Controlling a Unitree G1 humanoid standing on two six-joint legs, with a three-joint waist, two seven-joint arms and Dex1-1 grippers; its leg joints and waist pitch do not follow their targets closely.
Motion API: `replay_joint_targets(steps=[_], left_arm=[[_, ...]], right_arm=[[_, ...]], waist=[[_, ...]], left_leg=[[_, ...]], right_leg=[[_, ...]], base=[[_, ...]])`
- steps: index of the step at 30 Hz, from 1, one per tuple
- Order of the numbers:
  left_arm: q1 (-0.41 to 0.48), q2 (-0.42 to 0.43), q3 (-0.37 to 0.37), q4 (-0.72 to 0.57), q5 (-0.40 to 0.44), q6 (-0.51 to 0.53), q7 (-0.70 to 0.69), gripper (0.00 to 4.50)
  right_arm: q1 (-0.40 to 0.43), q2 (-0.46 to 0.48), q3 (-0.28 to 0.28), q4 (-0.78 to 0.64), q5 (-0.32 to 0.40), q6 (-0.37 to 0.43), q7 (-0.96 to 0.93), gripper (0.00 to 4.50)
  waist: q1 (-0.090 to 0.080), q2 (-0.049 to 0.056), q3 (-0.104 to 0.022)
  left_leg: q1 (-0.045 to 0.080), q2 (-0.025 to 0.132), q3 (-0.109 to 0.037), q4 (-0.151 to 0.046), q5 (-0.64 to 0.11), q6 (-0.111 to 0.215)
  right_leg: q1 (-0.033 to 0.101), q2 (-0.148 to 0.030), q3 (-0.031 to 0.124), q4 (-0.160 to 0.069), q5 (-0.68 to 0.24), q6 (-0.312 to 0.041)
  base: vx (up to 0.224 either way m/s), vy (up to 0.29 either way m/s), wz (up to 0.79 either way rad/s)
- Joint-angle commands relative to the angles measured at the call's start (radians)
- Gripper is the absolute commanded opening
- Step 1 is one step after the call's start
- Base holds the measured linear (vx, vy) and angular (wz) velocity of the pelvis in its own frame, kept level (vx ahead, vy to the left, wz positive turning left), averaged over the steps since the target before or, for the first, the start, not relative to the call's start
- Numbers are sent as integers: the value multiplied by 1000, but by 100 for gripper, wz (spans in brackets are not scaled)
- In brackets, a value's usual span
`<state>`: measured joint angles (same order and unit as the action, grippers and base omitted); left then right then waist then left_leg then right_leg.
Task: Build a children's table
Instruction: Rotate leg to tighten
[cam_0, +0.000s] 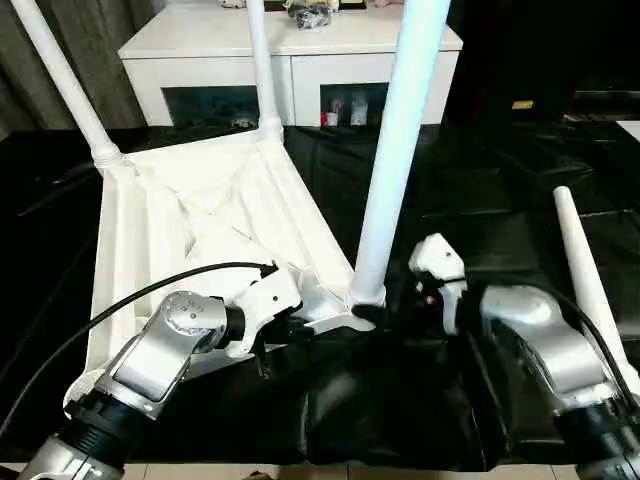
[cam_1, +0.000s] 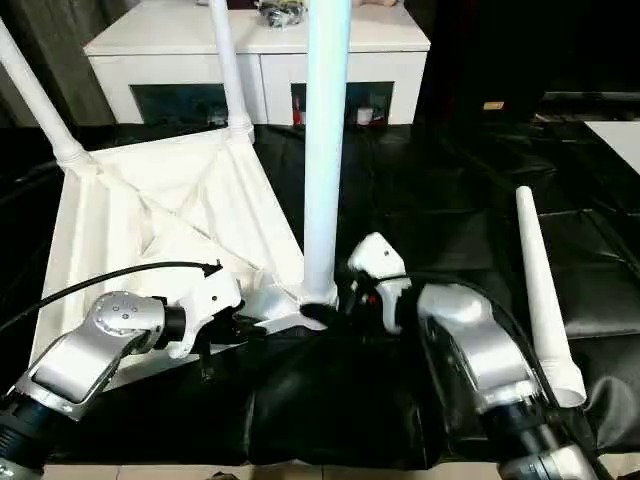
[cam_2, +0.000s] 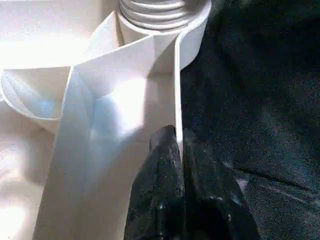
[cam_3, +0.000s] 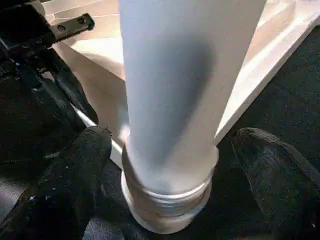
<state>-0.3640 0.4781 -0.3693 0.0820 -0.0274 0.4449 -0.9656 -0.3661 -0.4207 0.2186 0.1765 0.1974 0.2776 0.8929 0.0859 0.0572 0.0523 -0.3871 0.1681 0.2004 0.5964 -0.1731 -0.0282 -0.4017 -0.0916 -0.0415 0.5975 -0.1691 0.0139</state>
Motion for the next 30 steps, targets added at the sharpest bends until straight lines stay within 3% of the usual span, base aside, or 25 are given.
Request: replay_joint_targets(steps=[1, 17, 26, 30], left_arm=[[12, 5, -26, -17, 1, 8, -15, 0], [18, 10, -22, -23, -1, 14, -20, 0], [18, 10, -22, -21, 2, 23, -16, 0], [5, -30, 0, 10, 12, 43, 53, 0]], right_arm=[[-31, 9, 10, 24, -12, -18, 3, 409], [-48, 12, 42, 82, -35, -56, 57, 278], [-44, 23, 36, 112, -42, -53, 46, 272], [-38, 66, -7, 163, -50, -10, -65, 272]], waist=[[-5, -8, -74], [-4, -6, -74], [-4, -5, -74], [-8, -4, -69]], left_leg=[[24, 52, -29, -69, -236, 29], [26, 53, -29, -69, -243, 30], [25, 53, -29, -68, -243, 31], [26, 52, -30, -73, -282, 16]], right_leg=[[38, -47, 30, -57, -164, -250], [38, -46, 30, -56, -168, -252], [39, -47, 30, -55, -170, -253], [36, -46, 30, -60, -215, -248]], base=[[0, 0, 0], [0, 0, 0], [0, 0, 0], [0, 0, 0]])
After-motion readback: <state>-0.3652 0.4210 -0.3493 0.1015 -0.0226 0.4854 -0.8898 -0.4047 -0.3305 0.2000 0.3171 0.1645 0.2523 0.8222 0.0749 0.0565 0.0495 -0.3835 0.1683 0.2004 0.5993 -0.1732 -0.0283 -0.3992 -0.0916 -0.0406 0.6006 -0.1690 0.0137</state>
